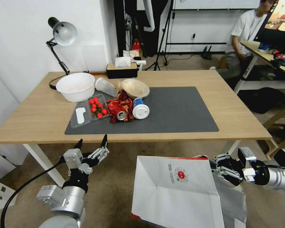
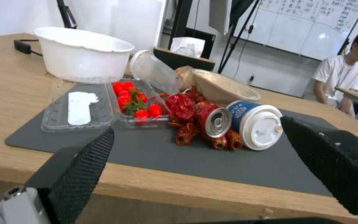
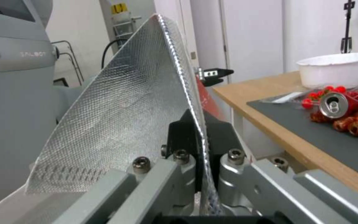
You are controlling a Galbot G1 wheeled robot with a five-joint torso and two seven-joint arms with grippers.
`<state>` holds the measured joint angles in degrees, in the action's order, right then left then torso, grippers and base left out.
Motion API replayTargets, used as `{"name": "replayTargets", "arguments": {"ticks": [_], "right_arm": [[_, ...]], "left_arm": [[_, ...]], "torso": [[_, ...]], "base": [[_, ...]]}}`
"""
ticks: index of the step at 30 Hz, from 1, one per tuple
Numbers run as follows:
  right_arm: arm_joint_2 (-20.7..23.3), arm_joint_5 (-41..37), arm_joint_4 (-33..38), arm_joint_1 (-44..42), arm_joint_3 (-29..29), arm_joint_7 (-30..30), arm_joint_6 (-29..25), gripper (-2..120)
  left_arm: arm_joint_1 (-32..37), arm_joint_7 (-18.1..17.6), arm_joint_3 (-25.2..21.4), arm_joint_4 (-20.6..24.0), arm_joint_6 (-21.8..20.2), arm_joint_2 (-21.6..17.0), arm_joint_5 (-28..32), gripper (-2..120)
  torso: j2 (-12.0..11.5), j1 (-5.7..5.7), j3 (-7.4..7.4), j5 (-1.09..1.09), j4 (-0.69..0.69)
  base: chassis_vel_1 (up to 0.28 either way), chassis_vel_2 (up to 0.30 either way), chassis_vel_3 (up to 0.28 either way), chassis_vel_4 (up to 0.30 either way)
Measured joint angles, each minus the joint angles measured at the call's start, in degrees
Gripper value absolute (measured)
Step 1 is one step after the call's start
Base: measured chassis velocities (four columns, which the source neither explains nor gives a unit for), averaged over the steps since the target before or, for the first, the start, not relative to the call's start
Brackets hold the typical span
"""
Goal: Pick up the food delivery bag from the floor and place it on the table.
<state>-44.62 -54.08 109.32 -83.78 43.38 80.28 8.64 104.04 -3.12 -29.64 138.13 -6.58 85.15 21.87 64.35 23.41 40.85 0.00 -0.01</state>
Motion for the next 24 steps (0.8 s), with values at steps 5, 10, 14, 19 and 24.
{"name": "replayTargets", "arguments": {"ticks": [5, 10, 14, 19, 24], "right_arm": [[0.2, -2.1, 0.2, 0.1, 1.1, -1.7, -0.1, 0], [1.1, -5.6, 1.9, -1.2, 4.0, -4.3, -0.3, 0], [1.8, -9.3, 3.4, -1.6, 6.1, -6.7, -0.1, 0], [3.5, -18.3, 5.2, -1.6, 10.2, -11.3, 0.8, 0], [4.9, -25.7, 6.3, -0.2, 12.2, -18.8, -0.6, 0]], "left_arm": [[0.0, -0.1, -0.1, -0.4, 0.3, -0.2, 0.1, 100], [-0.1, -0.2, -0.2, -0.5, 0.7, -0.2, 0.2, 100], [-0.2, -0.3, -0.2, -0.7, 1.0, -0.2, 0.2, 100], [-0.3, -0.4, -0.2, -0.9, 1.2, -0.1, 0.2, 100], [-0.4, -0.6, -0.2, -0.9, 1.2, -0.1, 0.2, 100]], "torso": [[-0.2, -0.08, -0.11, 0.0, 0.0], [-0.3, -0.15, -0.19, 0.0, -0.01], [-0.4, -0.19, -0.23, 0.0, 0.0], [-0.5, -0.22, -0.28, 0.0, 0.0], [-0.6, -0.26, -0.31, 0.0, 0.0]], "base": [[0.0, 0.0, 0.0, 0.0], [0.0, 0.0, 0.0, 0.0], [0.0, 0.0, 0.0, 0.0], [0.0, 0.0, 0.0, 0.0], [0.0, 0.0, 0.0, 0.0]]}}
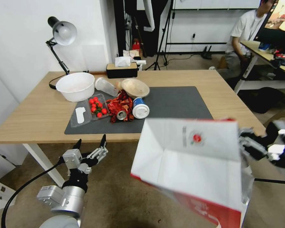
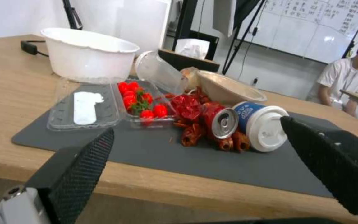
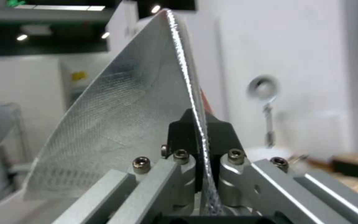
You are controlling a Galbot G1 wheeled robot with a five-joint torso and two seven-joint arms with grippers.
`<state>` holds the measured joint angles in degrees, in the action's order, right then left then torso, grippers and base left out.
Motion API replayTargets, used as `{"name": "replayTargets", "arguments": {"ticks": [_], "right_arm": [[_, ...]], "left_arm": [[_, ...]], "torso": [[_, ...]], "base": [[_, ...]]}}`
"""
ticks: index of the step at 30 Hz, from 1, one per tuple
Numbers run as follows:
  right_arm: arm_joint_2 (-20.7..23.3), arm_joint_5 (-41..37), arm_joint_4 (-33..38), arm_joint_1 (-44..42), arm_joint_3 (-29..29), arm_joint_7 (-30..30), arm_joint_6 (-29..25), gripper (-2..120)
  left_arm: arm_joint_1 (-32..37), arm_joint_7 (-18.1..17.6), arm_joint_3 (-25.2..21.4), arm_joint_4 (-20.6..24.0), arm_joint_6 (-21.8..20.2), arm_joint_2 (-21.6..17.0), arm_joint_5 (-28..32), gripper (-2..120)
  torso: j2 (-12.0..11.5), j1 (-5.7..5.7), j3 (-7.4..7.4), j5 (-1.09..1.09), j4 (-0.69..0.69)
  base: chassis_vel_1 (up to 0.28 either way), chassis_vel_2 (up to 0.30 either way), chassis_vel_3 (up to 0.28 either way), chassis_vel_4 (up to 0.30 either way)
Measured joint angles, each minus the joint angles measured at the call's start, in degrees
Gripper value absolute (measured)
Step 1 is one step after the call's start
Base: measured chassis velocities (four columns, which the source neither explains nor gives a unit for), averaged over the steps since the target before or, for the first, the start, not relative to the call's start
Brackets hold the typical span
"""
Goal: Pick up the food delivery bag from the floor and place it on the table.
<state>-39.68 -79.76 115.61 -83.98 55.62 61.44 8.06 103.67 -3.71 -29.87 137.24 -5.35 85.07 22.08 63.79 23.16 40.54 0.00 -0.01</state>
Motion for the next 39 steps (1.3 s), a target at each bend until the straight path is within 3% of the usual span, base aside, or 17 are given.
{"name": "replayTargets", "arguments": {"ticks": [2, 3, 6, 7, 10, 12, 14, 16, 18, 22, 39], "right_arm": [[0.9, -3.5, 0.6, 1.4, 0.3, -7.4, -1.5, 0], [0.9, -3.5, 0.6, 1.4, 0.3, -7.4, -1.5, 0], [2.1, -6.4, 1.1, 4.1, -0.5, -19.5, -4.8, 0], [2.1, -6.4, 1.1, 4.1, -0.5, -19.5, -4.8, 0], [2.7, -7.7, 1.6, 7.4, -3.0, -32.6, -7.5, 0], [2.8, -7.9, 1.7, 8.1, -3.4, -35.3, -7.8, 0], [2.9, -8.2, 1.7, 10.3, -5.0, -43.1, -8.0, 0], [3.0, -8.2, 1.7, 10.7, -5.4, -45.2, -7.8, 0], [3.1, -8.5, 1.9, 11.6, -6.2, -51.2, -6.4, 0], [3.7, -9.9, 1.3, 12.3, -7.4, -54.9, -4.6, 0], [5.6, -15.1, -2.4, 15.1, -8.5, -60.6, -0.6, 0]], "left_arm": [[0.0, -0.1, 0.0, -0.1, 0.1, 0.0, 0.0, 100], [0.0, -0.1, 0.0, -0.1, 0.1, 0.0, 0.0, 100], [0.0, -0.2, 0.0, -0.1, 0.2, 0.1, 0.0, 100], [0.0, -0.2, 0.0, -0.1, 0.2, 0.1, 0.0, 100], [0.1, -0.2, -0.1, 0.0, 0.2, 0.4, 0.0, 100], [0.1, -0.2, -0.1, 0.0, 0.2, 0.4, 0.0, 100], [0.1, -0.4, -0.3, -0.2, 0.2, 0.3, 0.0, 100], [0.1, -0.4, -0.3, -0.2, 0.2, 0.3, 0.0, 100], [0.0, -0.5, -0.3, -0.5, 0.3, 0.3, 0.0, 100], [-0.2, -0.6, 0.0, -0.9, 0.3, 0.2, 0.0, 100], [-0.5, -0.7, 0.5, -1.7, 0.4, 0.3, -0.2, 100]], "torso": [[0.0, -0.01, -0.01, 0.0, 0.01], [0.0, -0.01, -0.01, 0.0, 0.01], [-0.1, -0.02, -0.03, 0.0, 0.0], [-0.1, -0.02, -0.03, 0.0, 0.0], [-0.1, -0.03, -0.05, -0.01, 0.01], [-0.1, -0.03, -0.05, 0.0, 0.02], [-0.1, -0.04, -0.07, 0.0, 0.01], [-0.1, -0.04, -0.07, 0.0, 0.01], [-0.1, -0.05, -0.07, 0.0, 0.0], [-0.2, -0.07, -0.09, 0.0, 0.0], [-0.2, -0.08, -0.11, 0.0, 0.0]], "base": [[0.0, 0.0, 0.0, 0.0], [0.0, 0.0, 0.0, 0.0], [0.0, 0.0, 0.0, 0.0], [0.0, 0.0, 0.0, 0.0], [0.0, 0.0, 0.0, 0.0], [0.0, 0.0, 0.0, 0.0], [0.0, 0.0, 0.0, 0.0], [0.0, 0.0, 0.0, 0.0], [0.0, 0.0, 0.0, 0.0], [0.0, 0.0, 0.0, 0.0], [0.0, 0.0, 0.0, 0.0]]}}
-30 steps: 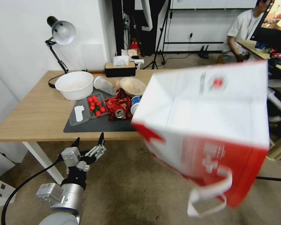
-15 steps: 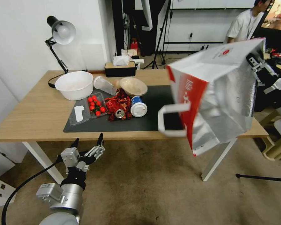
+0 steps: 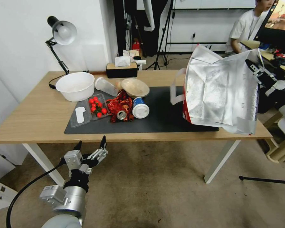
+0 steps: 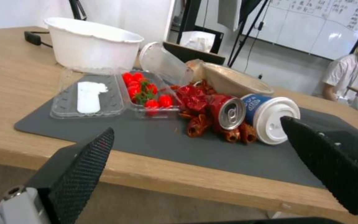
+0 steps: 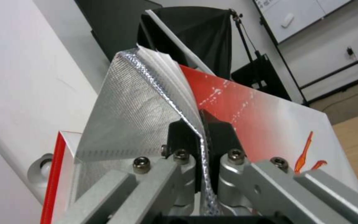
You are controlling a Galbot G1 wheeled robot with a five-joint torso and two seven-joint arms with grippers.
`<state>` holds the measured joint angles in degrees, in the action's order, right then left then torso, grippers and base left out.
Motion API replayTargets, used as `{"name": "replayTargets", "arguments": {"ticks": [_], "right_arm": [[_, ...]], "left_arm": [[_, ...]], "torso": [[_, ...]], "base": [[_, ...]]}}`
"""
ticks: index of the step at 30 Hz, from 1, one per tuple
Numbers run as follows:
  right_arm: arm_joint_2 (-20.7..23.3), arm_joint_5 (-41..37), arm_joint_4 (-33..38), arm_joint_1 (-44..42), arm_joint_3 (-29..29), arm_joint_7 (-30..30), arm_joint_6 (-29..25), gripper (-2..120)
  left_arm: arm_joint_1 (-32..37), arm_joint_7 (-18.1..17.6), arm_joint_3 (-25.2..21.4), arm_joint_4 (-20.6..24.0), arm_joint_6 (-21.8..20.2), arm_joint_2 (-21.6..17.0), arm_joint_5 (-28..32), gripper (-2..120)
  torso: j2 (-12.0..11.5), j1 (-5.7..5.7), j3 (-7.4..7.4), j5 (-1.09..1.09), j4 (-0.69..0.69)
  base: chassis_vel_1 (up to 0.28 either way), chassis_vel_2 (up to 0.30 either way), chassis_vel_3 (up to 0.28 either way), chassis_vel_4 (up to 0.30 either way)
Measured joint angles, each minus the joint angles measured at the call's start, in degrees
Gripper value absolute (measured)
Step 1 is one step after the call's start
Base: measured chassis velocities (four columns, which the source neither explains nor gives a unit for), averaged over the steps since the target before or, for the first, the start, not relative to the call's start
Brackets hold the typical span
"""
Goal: Pick up the food delivery bag from the floor and place it on the table.
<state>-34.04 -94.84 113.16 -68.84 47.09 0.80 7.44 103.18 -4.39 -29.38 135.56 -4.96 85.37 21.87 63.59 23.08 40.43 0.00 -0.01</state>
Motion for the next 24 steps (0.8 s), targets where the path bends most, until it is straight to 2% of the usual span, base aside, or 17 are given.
{"name": "replayTargets", "arguments": {"ticks": [11, 19, 24], "right_arm": [[1.1, 0.6, -4.0, 2.9, -2.8, 2.8, 1.4, 0], [2.1, 2.8, -6.3, 3.8, -2.9, 2.5, 1.6, 0], [1.9, 3.8, -6.9, 4.6, -3.3, 0.0, 1.6, 0]], "left_arm": [[0.5, 0.0, 0.5, 0.0, 0.8, 0.4, -0.8, 100], [0.9, 0.0, 0.8, 0.0, 1.4, 0.6, -1.3, 100], [1.0, 0.1, 0.9, -0.1, 1.8, 0.5, -1.6, 100]], "torso": [[0.0, -0.01, -0.01, 0.0, 0.0], [0.0, -0.01, -0.01, 0.0, 0.0], [0.0, -0.02, -0.02, 0.01, 0.0]], "base": [[0.0, 0.0, 0.0, 0.0], [0.0, 0.0, 0.0, 0.0], [0.0, 0.0, 0.0, 0.0]]}}
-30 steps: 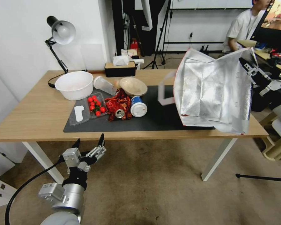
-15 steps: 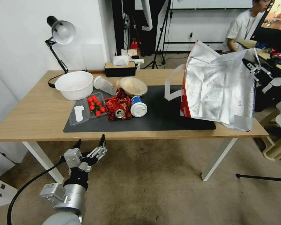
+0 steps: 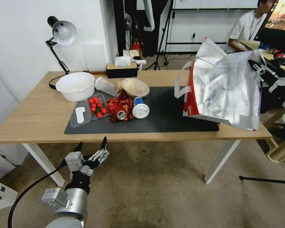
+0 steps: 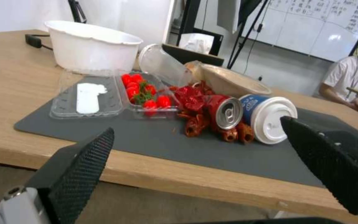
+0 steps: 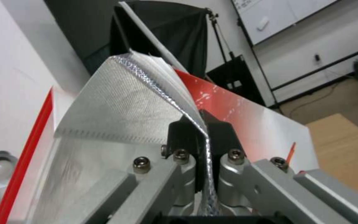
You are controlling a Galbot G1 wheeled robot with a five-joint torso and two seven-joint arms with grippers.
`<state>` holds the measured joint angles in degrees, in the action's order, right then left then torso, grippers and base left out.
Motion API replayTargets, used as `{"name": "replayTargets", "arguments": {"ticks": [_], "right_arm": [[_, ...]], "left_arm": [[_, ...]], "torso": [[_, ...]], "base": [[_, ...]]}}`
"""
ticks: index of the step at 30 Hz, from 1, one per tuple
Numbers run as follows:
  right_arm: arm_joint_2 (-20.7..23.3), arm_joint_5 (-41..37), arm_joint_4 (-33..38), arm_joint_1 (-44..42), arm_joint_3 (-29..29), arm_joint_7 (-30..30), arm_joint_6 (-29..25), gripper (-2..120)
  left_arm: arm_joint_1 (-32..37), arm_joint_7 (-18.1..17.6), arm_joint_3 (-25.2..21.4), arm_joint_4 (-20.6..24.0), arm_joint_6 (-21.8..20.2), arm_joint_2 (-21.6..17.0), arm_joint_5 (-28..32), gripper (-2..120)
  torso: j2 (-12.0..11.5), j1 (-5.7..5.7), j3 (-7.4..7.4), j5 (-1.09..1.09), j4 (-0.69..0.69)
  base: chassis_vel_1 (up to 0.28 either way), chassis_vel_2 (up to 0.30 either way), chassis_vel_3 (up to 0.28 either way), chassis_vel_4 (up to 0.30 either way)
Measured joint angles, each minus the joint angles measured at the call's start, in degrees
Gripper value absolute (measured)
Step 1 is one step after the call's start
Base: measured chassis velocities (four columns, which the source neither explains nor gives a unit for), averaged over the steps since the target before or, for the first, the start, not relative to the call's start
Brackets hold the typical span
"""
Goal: Pick up the food delivery bag from the floor and place it on the table.
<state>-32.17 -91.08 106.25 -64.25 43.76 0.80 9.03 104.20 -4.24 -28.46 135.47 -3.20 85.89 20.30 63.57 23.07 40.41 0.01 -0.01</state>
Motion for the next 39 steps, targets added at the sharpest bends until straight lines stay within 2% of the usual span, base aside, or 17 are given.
{"name": "replayTargets", "arguments": {"ticks": [5, 8, 10, 11, 14, 16, 18, 20, 23, 24, 26, 28, 30, 34, 39], "right_arm": [[-0.2, 1.1, -0.5, 1.4, -1.2, -2.4, -0.1, 0], [-0.2, 1.2, -0.9, 1.8, -1.6, -2.6, -0.1, 8], [-0.2, 1.2, -1.1, 2.4, -2.0, -2.5, -0.1, 20], [-0.2, 1.2, -1.1, 2.4, -2.0, -2.5, -0.1, 20], [-0.1, 1.2, -1.2, 2.8, -2.2, -2.4, -0.1, 33], [0.1, 1.3, -1.2, 2.8, -2.2, -2.3, -0.1, 36], [0.6, 2.5, -1.4, 2.8, -2.1, -2.2, -0.4, 50], [0.7, 3.1, -1.4, 2.8, -2.1, -2.2, -0.6, 53], [1.0, 4.9, -1.5, 2.9, -2.1, -1.9, -1.1, 68], [1.0, 4.9, -1.5, 2.9, -2.1, -1.9, -1.1, 68], [1.0, 5.5, -1.5, 2.9, -2.1, -1.6, -1.2, 78], [1.0, 5.8, -1.5, 2.9, -2.1, -1.4, -1.2, 82], [1.0, 6.4, -1.4, 2.9, -2.1, -1.1, -1.2, 92], [1.0, 7.2, -1.1, 2.7, -1.9, -1.0, -1.3, 100], [1.1, 7.5, -0.7, 1.9, -1.3, -0.7, -1.3, 100]], "left_arm": [[0.1, 0.0, 0.0, -0.1, 0.0, 0.0, 0.0, 100], [0.1, 0.0, 0.0, -0.1, 0.1, 0.0, 0.0, 100], [0.1, 0.1, 0.1, -0.1, 0.1, 0.0, 0.0, 100], [0.1, 0.1, 0.1, -0.1, 0.1, 0.0, 0.0, 100], [0.3, 0.1, 0.5, -0.1, 0.3, 0.3, 0.0, 100], [0.3, 0.1, 0.5, -0.2, 0.3, 0.4, -0.1, 100], [0.3, 0.2, 0.6, -0.4, 0.3, 0.4, -0.2, 100], [0.2, 0.2, 0.7, -0.4, 0.3, 0.4, -0.3, 100], [0.2, 0.2, 0.8, -0.5, 0.4, 0.4, -0.5, 100], [0.2, 0.2, 0.8, -0.5, 0.4, 0.4, -0.5, 100], [0.2, 0.2, 0.8, -0.6, 0.4, 0.5, -0.5, 100], [0.3, 0.2, 0.9, -0.6, 0.4, 0.5, -0.6, 100], [0.4, 0.3, 0.9, -0.6, 0.4, 0.5, -0.6, 100], [0.4, 0.3, 0.9, -0.5, 0.4, 0.4, -0.7, 100], [0.5, 0.3, 0.9, -0.4, 0.4, 0.4, -0.7, 100]], "torso": [[0.0, 0.0, 0.0, 0.0, 0.01], [0.0, 0.0, 0.0, 0.0, 0.0], [0.0, 0.0, 0.0, -0.01, 0.0], [0.0, 0.0, 0.0, -0.01, 0.0], [0.0, 0.0, 0.0, -0.01, 0.01], [0.0, 0.0, 0.0, -0.01, 0.0], [0.0, 0.0, 0.0, 0.0, 0.0], [0.0, 0.01, 0.0, -0.01, 0.0], [0.0, 0.0, 0.0, -0.01, 0.0], [0.0, 0.0, 0.0, -0.01, 0.0], [0.0, 0.0, 0.0, -0.01, 0.0], [0.0, 0.0, 0.0, -0.01, 0.0], [0.0, 0.0, 0.0, -0.01, 0.0], [0.0, 0.0, 0.0, -0.01, 0.0], [0.0, 0.0, 0.0, 0.0, 0.0]], "base": [[0.0, 0.0, 0.0, 0.0], [0.0, 0.0, 0.0, 0.0], [0.0, 0.0, 0.0, 0.0], [0.0, 0.0, 0.0, 0.0], [0.0, 0.0, 0.0, 0.0], [0.0, 0.0, 0.0, 0.0], [0.0, 0.0, 0.0, 0.0], [0.0, 0.0, 0.0, 0.0], [0.0, 0.0, 0.0, 0.0], [0.0, 0.0, 0.0, 0.0], [0.0, 0.0, 0.0, 0.0], [0.0, 0.0, 0.0, 0.0], [0.0, 0.0, 0.0, 0.0], [0.0, 0.0, 0.0, 0.0], [0.0, 0.0, 0.0, 0.0]]}}
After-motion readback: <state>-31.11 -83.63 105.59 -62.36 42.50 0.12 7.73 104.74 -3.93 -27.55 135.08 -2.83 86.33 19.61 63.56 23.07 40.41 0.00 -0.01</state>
